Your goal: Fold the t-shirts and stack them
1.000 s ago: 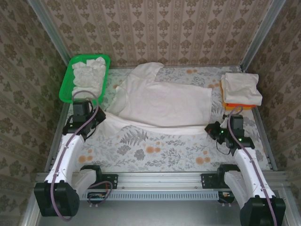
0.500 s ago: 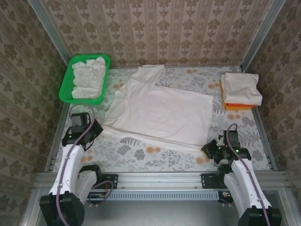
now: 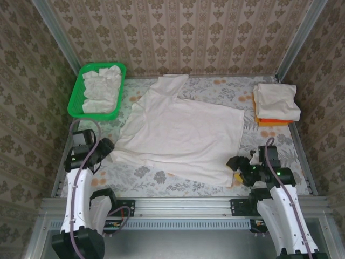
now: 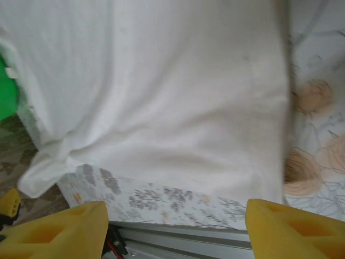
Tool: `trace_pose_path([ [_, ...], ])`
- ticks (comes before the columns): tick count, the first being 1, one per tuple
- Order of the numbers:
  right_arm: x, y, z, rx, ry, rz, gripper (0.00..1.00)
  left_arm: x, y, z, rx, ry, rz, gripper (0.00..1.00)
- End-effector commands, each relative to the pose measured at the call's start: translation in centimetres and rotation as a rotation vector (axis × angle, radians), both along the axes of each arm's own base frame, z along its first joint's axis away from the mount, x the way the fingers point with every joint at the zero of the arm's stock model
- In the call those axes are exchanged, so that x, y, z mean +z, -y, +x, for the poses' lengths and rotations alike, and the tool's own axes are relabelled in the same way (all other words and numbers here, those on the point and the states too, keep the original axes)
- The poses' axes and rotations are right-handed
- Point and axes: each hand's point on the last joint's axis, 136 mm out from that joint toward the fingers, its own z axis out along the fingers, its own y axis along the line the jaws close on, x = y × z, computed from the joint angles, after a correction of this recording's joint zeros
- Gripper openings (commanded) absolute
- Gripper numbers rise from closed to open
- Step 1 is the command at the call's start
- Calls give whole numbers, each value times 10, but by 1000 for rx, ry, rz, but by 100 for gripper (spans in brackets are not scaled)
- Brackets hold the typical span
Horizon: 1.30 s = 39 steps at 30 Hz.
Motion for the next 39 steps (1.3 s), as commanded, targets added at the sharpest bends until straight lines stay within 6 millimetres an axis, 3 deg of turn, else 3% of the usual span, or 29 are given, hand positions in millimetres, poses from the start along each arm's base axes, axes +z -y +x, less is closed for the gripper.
trace_pose_path([
  [1, 9, 10, 23, 28, 59, -99, 72, 27, 5, 14, -68, 62, 51, 76],
  [5, 16, 17, 84, 15, 179, -179, 72, 37, 38, 52, -176, 131, 72, 93],
  [8, 18, 24, 133, 8, 251, -270, 71, 30, 77, 85, -278, 131, 60, 98],
  [13, 2, 35, 199, -16, 274, -400, 66, 19, 134, 145, -426, 130, 52, 99],
  [18, -29, 47, 256, -50, 231, -476, 61, -10, 153, 203, -447, 86, 46, 100],
  [22, -49, 51, 288, -64, 186, -493, 58, -36, 164, 239, -440, 56, -5, 100],
  [25, -62, 59, 303, -79, 126, -499, 58, -64, 166, 255, -408, -4, -64, 100],
  [30, -86, 68, 316, -78, -5, -501, 58, -97, 161, 261, -349, -79, -109, 99],
  [39, -100, 84, 354, -22, -99, -479, 62, -109, 158, 267, -325, -125, -117, 99],
])
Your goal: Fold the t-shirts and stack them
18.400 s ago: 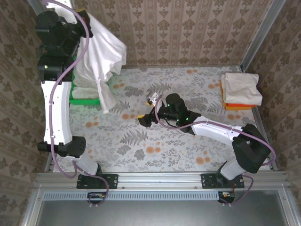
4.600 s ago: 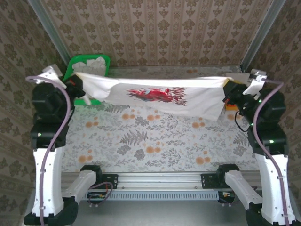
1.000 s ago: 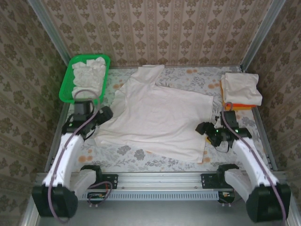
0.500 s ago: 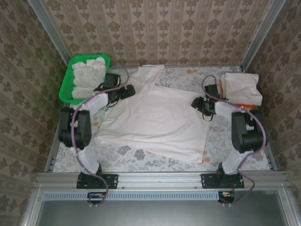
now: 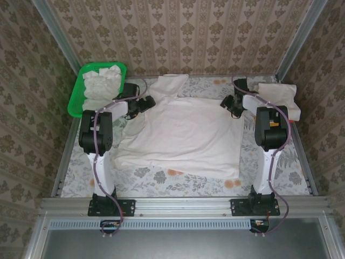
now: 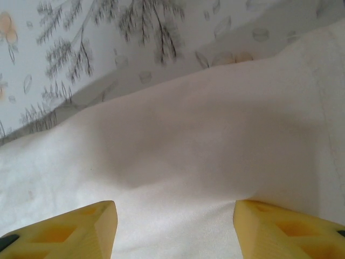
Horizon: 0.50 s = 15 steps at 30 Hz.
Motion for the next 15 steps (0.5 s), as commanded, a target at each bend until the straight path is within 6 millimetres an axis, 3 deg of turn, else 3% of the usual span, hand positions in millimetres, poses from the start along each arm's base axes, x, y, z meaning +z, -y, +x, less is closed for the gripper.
trace_pose_path([
  [1, -25, 12, -9, 21, -135, 3, 62, -8, -1, -3, 21, -58, -16, 99],
  [6, -23, 27, 25, 19, -111, -3, 62, 1, -1, -4, 35, -44, -4, 99],
  [15, -12, 17, 96, 66, 6, 98, 63, -4, 1, 5, 59, -51, -2, 99],
])
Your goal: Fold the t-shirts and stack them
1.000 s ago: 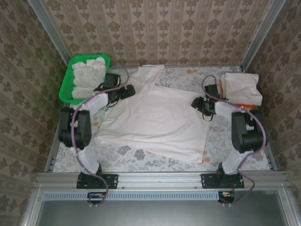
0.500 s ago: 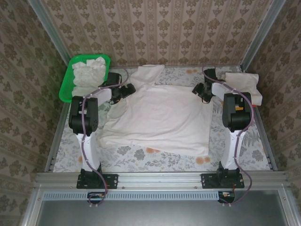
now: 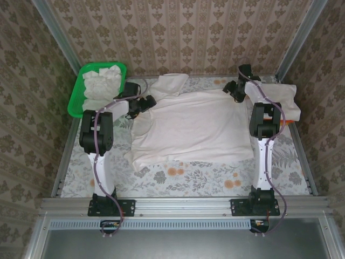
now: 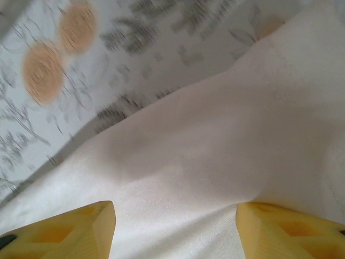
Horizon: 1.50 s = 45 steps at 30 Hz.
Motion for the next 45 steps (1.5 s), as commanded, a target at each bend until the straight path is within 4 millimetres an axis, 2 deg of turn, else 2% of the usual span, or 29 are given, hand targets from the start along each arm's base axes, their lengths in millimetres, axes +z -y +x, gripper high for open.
trace_pose_path([
  [1, -16, -9, 7, 49, -29, 57, 64, -5, -1, 9, 28, -20, 8, 99],
  [3, -5, -12, 24, 74, 36, 62, 64, -4, -1, 18, 29, -15, 12, 99],
  [6, 13, -15, 38, 100, 113, 62, 65, 4, 0, 30, 27, -3, 12, 99],
  [8, 32, -20, 41, 123, 150, 82, 66, 16, 3, 34, 17, 23, 11, 99],
  [11, 73, -33, 38, 177, 212, 87, 67, 47, 9, 32, -5, 86, 32, 100],
  [15, 130, -50, 23, 236, 330, 53, 69, 94, 12, 15, -27, 180, 86, 100],
  [17, 151, -56, 14, 252, 395, 45, 70, 112, 10, 2, -32, 216, 118, 100],
  [20, 164, -68, -14, 288, 444, 55, 72, 129, 6, -24, -44, 245, 170, 100],
  [22, 166, -75, -37, 304, 477, 61, 73, 133, 1, -47, -48, 249, 189, 100],
  [26, 158, -99, -93, 388, 508, 57, 74, 122, -16, -101, -27, 211, 197, 100],
  [29, 148, -116, -132, 444, 489, 28, 75, 100, -41, -147, 26, 136, 236, 100],
  [33, 136, -146, -185, 544, 469, 6, 75, 78, -82, -205, 144, 39, 253, 92],
  [35, 130, -162, -206, 588, 460, 11, 75, 66, -93, -228, 188, -4, 219, 86],
  [39, 122, -190, -236, 658, 439, 36, 75, 43, -96, -255, 232, -61, 106, 73],
  [43, 120, -203, -247, 689, 421, 39, 75, 23, -84, -263, 266, -135, 5, 63],
  [45, 122, -203, -249, 685, 419, 30, 75, 12, -85, -268, 318, -182, -15, 49],
])
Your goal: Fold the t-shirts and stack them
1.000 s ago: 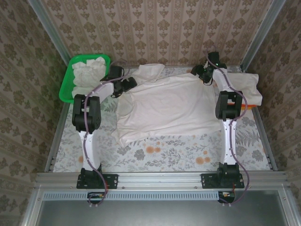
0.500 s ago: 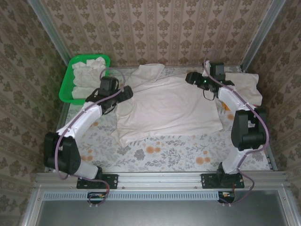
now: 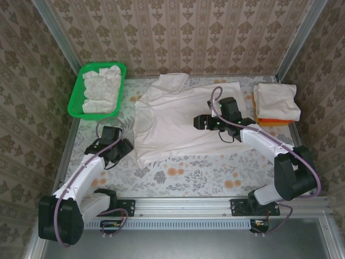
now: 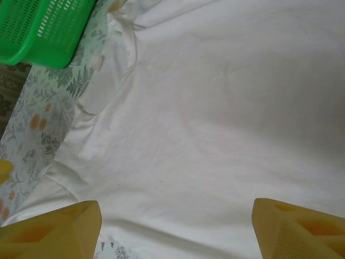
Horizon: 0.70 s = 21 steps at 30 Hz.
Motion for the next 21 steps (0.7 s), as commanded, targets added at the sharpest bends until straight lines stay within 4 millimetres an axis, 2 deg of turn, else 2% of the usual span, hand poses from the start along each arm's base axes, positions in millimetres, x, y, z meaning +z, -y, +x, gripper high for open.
trace_pose_path([
  [1, 8, 4, -1, -18, 37, -23, 75, -16, 8, -7, 103, -69, -106, 45],
  [8, 7, 0, -4, -21, 31, -25, 75, -50, 13, -9, 143, -171, -126, 41],
  [11, 6, 4, -5, -33, 35, -38, 75, -60, 16, -13, 152, -209, -124, 32],
  [13, 4, 6, -5, -38, 32, -53, 75, -60, 20, -14, 152, -211, -131, 20],
  [15, 3, 6, -4, -38, 33, -59, 75, -56, 20, -15, 174, -201, -124, 3],
  [16, 2, 7, -4, -40, 33, -62, 75, -53, 21, -16, 183, -192, -124, 0],
  [21, -20, -2, 7, -19, 6, -103, 74, -39, 33, -25, 241, -174, -217, 0],
])
